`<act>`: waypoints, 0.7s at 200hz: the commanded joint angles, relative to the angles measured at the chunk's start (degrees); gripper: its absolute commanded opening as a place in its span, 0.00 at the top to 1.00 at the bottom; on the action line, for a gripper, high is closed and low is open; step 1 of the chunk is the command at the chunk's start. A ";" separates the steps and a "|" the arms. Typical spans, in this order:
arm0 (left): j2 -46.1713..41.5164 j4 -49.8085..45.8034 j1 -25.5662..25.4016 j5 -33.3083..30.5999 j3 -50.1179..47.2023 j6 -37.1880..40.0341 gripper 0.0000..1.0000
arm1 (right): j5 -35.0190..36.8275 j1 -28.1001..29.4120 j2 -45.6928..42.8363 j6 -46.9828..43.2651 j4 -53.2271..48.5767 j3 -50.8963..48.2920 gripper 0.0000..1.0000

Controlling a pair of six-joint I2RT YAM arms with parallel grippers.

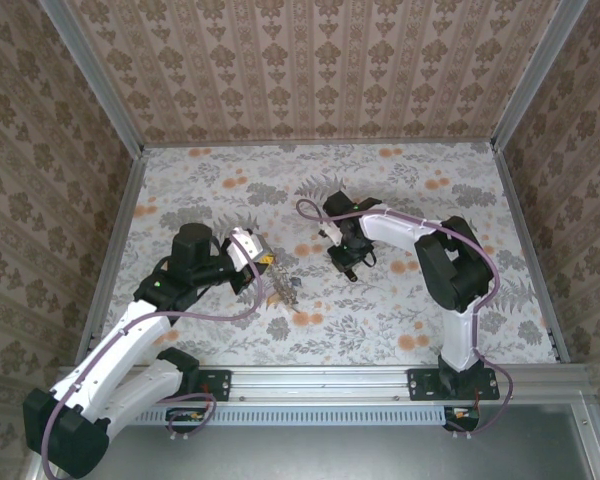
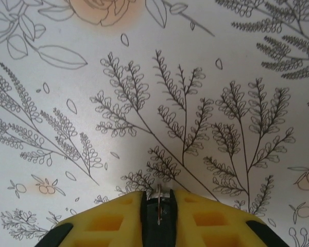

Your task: Put the keys on the keyring

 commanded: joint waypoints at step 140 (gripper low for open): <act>-2.12 2.24 0.40 1.88 -0.44 -0.57 1.00 | -0.12 -0.21 -3.00 0.90 2.68 -3.02 1.00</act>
